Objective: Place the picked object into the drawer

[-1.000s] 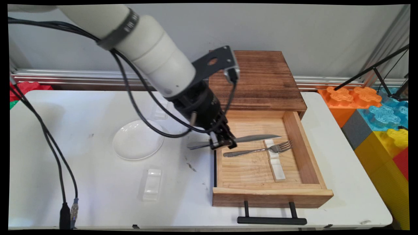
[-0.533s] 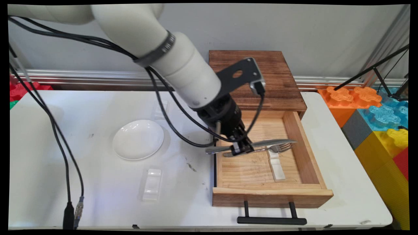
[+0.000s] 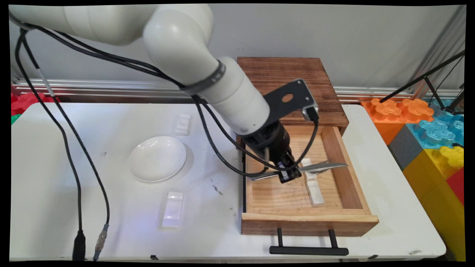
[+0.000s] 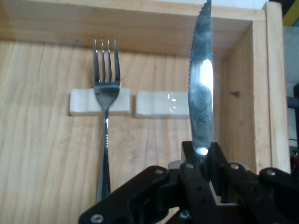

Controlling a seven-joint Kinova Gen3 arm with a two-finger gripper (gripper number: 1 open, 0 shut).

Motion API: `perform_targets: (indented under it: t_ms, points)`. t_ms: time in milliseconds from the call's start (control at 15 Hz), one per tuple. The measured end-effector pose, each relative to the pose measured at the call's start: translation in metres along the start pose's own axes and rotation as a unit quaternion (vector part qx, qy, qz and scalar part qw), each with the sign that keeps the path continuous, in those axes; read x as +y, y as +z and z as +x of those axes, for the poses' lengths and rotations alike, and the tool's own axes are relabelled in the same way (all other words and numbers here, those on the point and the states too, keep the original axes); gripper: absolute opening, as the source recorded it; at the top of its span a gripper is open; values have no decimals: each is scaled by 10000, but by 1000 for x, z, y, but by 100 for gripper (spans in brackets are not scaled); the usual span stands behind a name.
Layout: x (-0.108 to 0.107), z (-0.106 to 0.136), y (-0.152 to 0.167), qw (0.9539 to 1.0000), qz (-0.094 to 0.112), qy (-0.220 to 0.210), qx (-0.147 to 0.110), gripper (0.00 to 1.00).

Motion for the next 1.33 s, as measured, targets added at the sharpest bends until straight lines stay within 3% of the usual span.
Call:
perform_targets:
  t_ms: [1333]
  points:
    - [-7,-21,92,9999,23,-89,86,0]
